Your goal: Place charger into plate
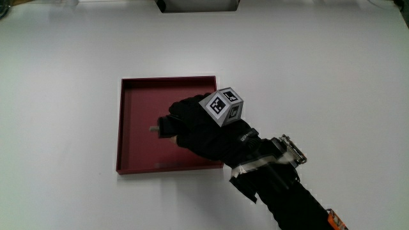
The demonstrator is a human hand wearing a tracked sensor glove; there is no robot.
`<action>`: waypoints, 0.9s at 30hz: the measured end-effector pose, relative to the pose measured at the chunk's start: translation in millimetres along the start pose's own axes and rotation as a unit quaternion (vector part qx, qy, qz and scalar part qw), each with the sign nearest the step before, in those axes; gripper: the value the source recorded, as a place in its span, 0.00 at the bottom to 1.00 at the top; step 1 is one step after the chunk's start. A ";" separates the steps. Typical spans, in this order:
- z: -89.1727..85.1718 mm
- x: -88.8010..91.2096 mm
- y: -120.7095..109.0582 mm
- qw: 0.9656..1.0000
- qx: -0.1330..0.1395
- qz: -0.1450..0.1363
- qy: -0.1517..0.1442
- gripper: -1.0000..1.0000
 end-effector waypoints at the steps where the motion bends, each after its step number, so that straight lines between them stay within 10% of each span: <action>1: -1.0 0.6 1.8 1.000 -0.003 -0.003 0.008 0.50; 27: -63.7 48.8 31.4 0.994 -0.067 -0.084 0.023 0.50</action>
